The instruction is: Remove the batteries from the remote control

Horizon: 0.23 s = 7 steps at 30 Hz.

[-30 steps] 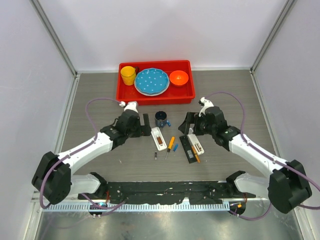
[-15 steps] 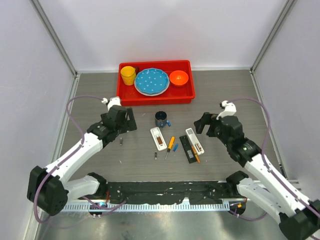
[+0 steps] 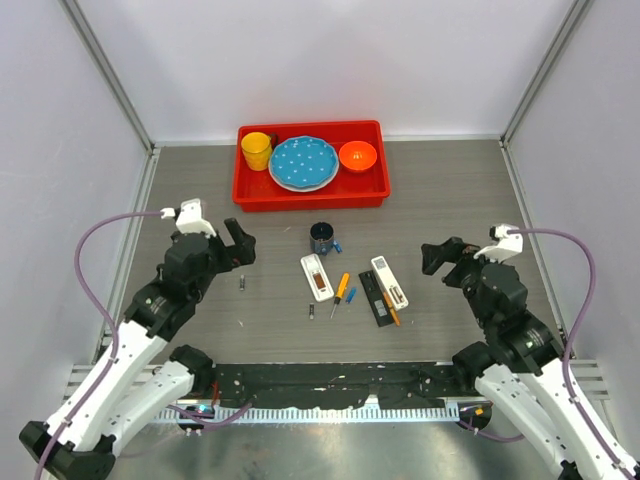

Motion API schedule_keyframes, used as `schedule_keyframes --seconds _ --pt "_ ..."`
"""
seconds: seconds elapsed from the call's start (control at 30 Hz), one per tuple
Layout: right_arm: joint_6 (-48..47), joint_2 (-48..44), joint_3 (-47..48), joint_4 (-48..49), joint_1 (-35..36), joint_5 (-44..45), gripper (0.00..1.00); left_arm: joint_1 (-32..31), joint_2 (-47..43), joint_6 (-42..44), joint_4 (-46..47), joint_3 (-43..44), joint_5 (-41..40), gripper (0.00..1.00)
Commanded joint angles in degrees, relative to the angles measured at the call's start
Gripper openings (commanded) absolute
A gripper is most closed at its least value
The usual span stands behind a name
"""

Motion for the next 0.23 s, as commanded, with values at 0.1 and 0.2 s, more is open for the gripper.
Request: schedule_keyframes --seconds 0.1,0.2 --pt "-4.31 -5.62 -5.14 10.15 -0.22 11.33 1.00 0.06 -4.32 3.74 7.09 -2.06 0.94 1.00" --pt "-12.12 -6.07 -12.34 22.06 -0.22 17.91 1.00 0.14 -3.88 6.72 9.55 -2.68 -1.68 1.00"
